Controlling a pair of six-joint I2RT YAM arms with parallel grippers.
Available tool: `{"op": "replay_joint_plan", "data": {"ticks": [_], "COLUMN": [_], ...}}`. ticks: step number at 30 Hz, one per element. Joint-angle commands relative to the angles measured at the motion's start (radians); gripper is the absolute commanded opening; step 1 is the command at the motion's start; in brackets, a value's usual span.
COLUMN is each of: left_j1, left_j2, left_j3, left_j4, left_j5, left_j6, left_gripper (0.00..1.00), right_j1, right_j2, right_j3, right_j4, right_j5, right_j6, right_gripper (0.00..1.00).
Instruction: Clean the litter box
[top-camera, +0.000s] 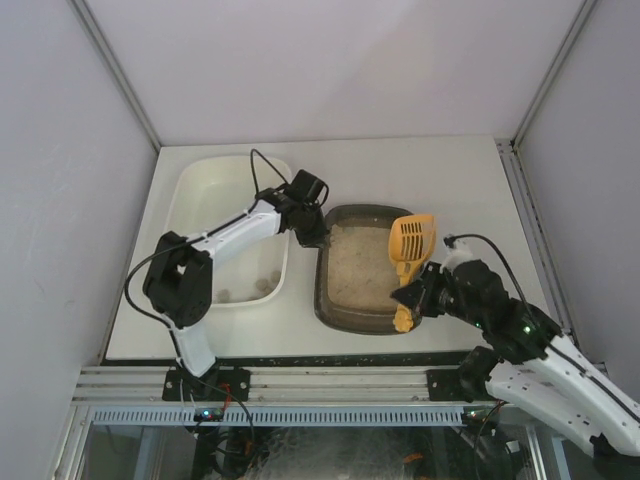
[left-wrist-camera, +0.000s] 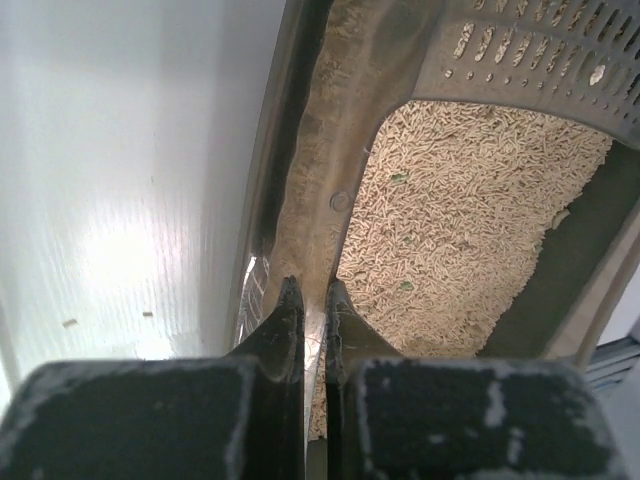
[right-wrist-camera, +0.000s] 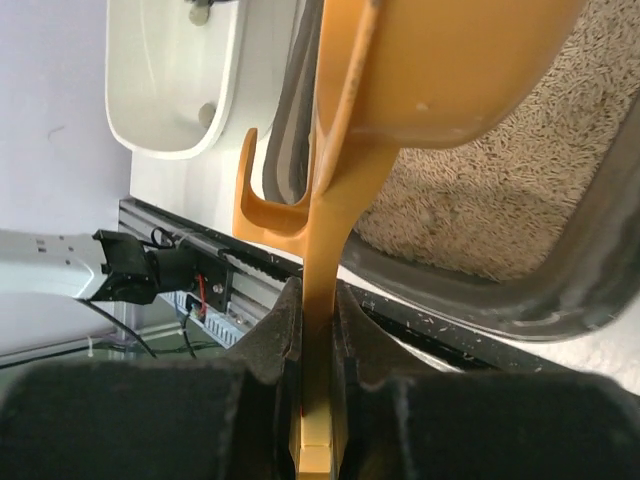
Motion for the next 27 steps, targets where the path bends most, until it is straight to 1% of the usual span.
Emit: {"op": "replay_joint_plan", "data": {"ticks": [1,4,7,10,14,17,21,23,24,25,27], "left_j1": [-0.018,-0.033,-0.043,-0.045,-0.064,-0.078,-0.073,-0.052,-0.037,-0.013,0.046], "left_j2": [-0.084,-0.116,-0.128,-0.123,-0.125,-0.14,-0.167,-0.182,-0.184,-0.186,-0.193], "left_j3": [-0.105,-0.16,-0.188,-0.213,-0.248,-0.251,-0.211,-0.179,-0.15,-0.118,-0.048], "left_j4": [0.102,0.122,0.143,0.141,0.189,0.218,0.208,0.215,0.214,0.21,0.209], "left_j5": [0.066,0.033,0.019,0.015,0.005,-0.006,-0.024,-0.002,0.017,0.043,0.084], "left_j6": [-0.262,-0.326,-0.386,-0.465,-0.538,-0.554,-0.513,-0.464,-0.426,-0.379,-0.264], "left_gripper": [0.0,0.0,0.0,0.0,0.0,0.0,0.01,0.2,0.32,0.4,0.49], "right_j1": [-0.137,-0.195,-0.266,-0.305,-0.365,-0.404,-0.419,-0.413,-0.406,-0.394,-0.357], "right_j2": [0.116,0.205,0.338,0.451,0.569,0.636,0.71,0.734,0.741,0.748,0.758], "right_j3": [0.056,0.102,0.166,0.228,0.306,0.356,0.381,0.382,0.382,0.38,0.371], "right_j4": [0.141,0.127,0.108,0.076,0.023,-0.033,-0.098,-0.13,-0.132,-0.129,-0.106], "right_j5": [-0.315,-0.368,-0.463,-0.506,-0.551,-0.559,-0.598,-0.589,-0.577,-0.568,-0.552], "right_j6": [-0.045,-0.094,-0.141,-0.19,-0.255,-0.296,-0.323,-0.309,-0.297,-0.277,-0.216], "right_gripper": [0.0,0.0,0.0,0.0,0.0,0.0,0.0,0.0,0.0,0.0,0.0]}}
